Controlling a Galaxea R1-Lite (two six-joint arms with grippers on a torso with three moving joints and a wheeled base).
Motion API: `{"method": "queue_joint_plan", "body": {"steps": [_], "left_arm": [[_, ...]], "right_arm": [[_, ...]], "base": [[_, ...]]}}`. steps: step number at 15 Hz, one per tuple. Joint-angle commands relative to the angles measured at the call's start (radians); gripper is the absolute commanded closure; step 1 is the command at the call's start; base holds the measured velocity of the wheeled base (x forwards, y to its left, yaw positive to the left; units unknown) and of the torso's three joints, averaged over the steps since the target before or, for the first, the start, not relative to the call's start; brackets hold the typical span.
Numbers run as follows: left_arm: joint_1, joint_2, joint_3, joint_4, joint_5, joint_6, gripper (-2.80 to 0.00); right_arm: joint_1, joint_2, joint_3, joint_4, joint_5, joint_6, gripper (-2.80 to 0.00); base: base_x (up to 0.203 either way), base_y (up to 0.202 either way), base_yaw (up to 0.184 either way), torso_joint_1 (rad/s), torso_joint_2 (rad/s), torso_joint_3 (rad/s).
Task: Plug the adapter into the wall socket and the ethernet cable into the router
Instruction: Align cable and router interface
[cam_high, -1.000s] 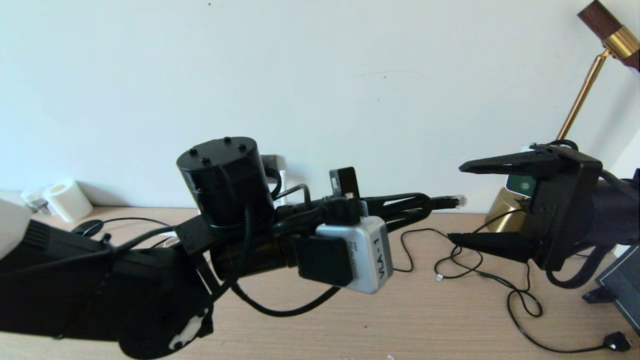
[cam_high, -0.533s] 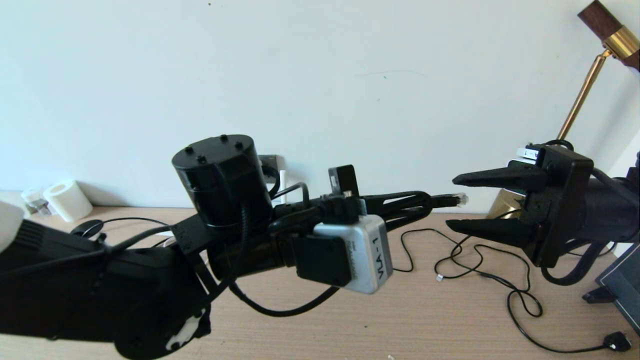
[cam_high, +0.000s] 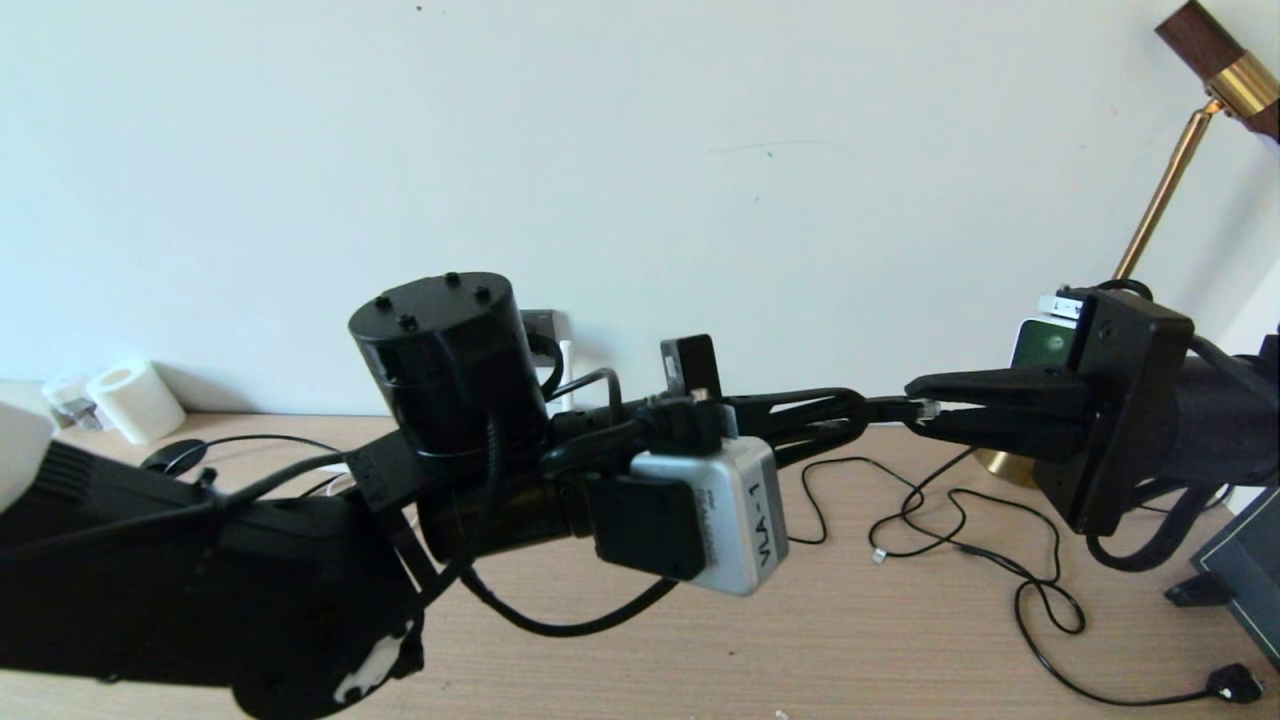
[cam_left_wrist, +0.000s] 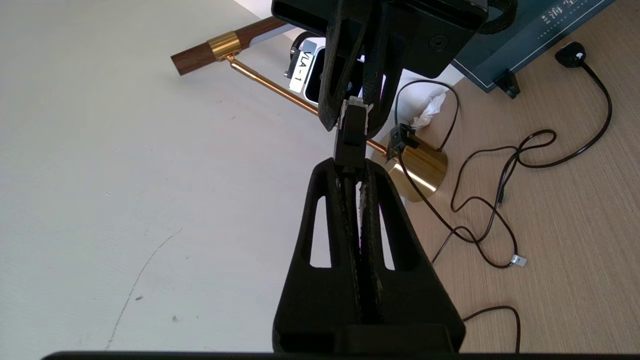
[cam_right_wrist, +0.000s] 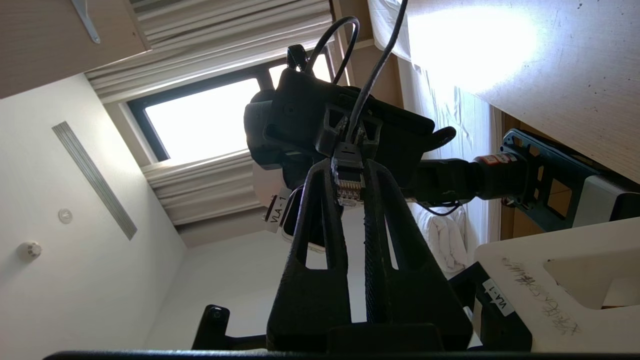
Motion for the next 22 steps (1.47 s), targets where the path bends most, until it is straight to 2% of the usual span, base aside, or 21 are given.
{"method": "queue_joint_plan", "body": {"steps": [1,2,3,4,8,10,16,22], "left_arm": [[0.0,0.003,0.0,-0.006,0.002,0.006,0.0],[0.001,0.001,0.0,-0.006,0.008,0.006,0.0],[0.0,0.0,0.0,-0.006,0.01,0.006,-0.8],[0.0,0.0,-0.003,-0.004,0.01,0.006,-2.8],[0.0,-0.005,-0.003,-0.006,0.01,0.006,-2.8],[-0.001,-0.003,-0.01,-0.007,0.01,0.007,-2.8],[-0.002,-0.006,-0.015,-0.047,0.002,0.102,-2.8],[-0.026,-0.018,0.008,-0.05,-0.016,0.106,-2.8]], "right_arm": [[0.0,-0.001,0.001,-0.003,0.007,0.008,0.0],[0.002,-0.001,0.002,-0.003,0.007,0.008,0.0],[0.0,-0.001,0.002,-0.003,0.007,0.008,0.0],[0.0,-0.001,0.002,-0.003,0.007,0.008,0.0],[0.0,-0.012,0.007,-0.003,0.007,0.015,0.0],[0.0,-0.018,0.002,-0.003,0.007,0.043,0.0],[0.002,-0.012,-0.005,-0.001,0.026,0.068,0.0],[0.002,-0.007,-0.004,-0.003,0.029,0.067,0.0]], "base": [[0.0,0.0,0.0,0.0,0.0,0.0],[0.0,0.0,0.0,0.0,0.0,0.0],[0.0,0.0,0.0,0.0,0.0,0.0],[0.0,0.0,0.0,0.0,0.0,0.0],[0.0,0.0,0.0,0.0,0.0,0.0],[0.0,0.0,0.0,0.0,0.0,0.0],[0.0,0.0,0.0,0.0,0.0,0.0],[0.0,0.0,0.0,0.0,0.0,0.0]]}}
